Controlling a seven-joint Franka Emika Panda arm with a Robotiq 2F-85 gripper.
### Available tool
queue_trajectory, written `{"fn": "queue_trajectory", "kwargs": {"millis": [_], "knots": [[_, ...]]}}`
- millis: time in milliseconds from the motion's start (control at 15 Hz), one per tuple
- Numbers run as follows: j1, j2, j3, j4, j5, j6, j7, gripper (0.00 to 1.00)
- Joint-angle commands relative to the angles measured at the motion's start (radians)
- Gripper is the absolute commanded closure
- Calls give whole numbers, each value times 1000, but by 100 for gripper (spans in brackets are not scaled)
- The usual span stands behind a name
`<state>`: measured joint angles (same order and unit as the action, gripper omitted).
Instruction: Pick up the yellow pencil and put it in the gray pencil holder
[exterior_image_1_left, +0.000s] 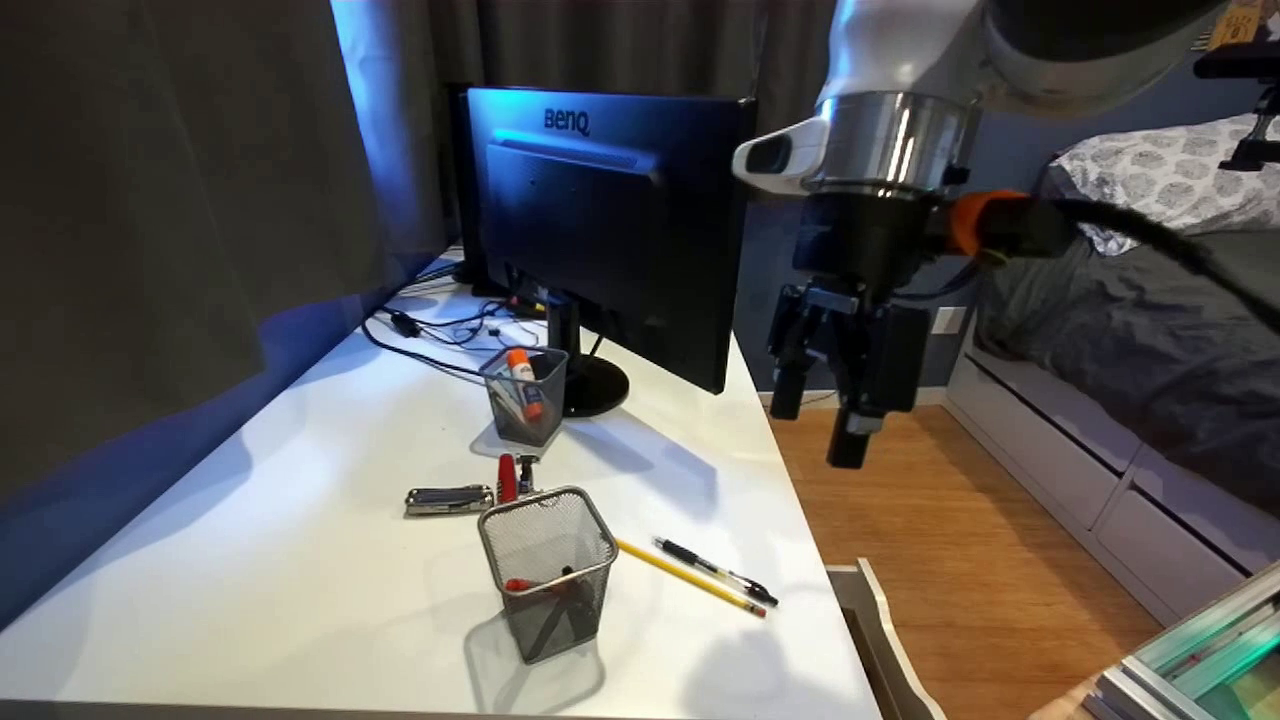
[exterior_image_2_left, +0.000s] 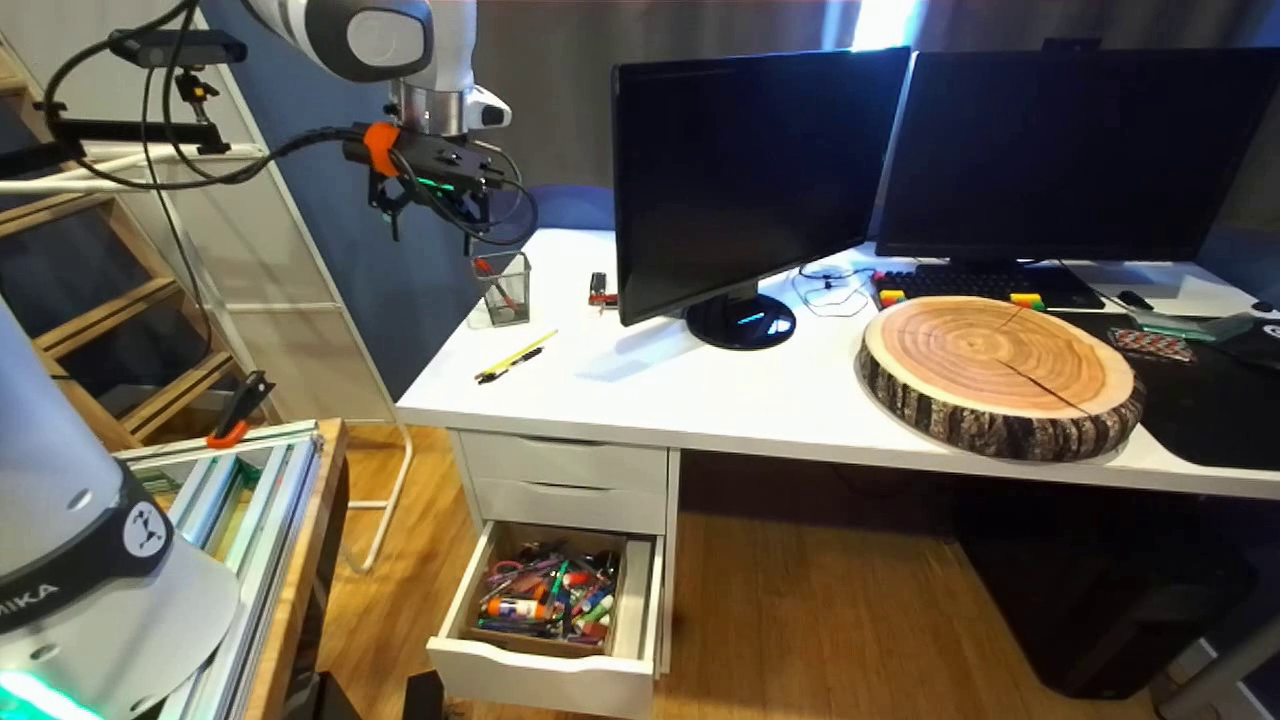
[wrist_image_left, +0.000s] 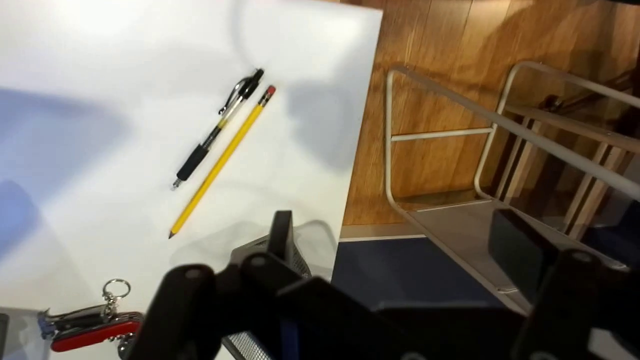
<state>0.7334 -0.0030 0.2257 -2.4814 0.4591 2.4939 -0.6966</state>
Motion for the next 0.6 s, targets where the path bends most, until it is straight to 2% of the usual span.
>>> {"fn": "queue_trajectory", "kwargs": {"millis": [0,67,133,267,467,533], "knots": [[-72,197,78,155,-33,43,8,0],[-92,228,100,187,-40,37,-9,0],[-116,136,121,100,-28,33,11,0],[-152,172,155,120,-32,34,13,0],[-166,162,167,116,-30,34,12,0],[-163,164,164,102,-75,56,63,0]]}}
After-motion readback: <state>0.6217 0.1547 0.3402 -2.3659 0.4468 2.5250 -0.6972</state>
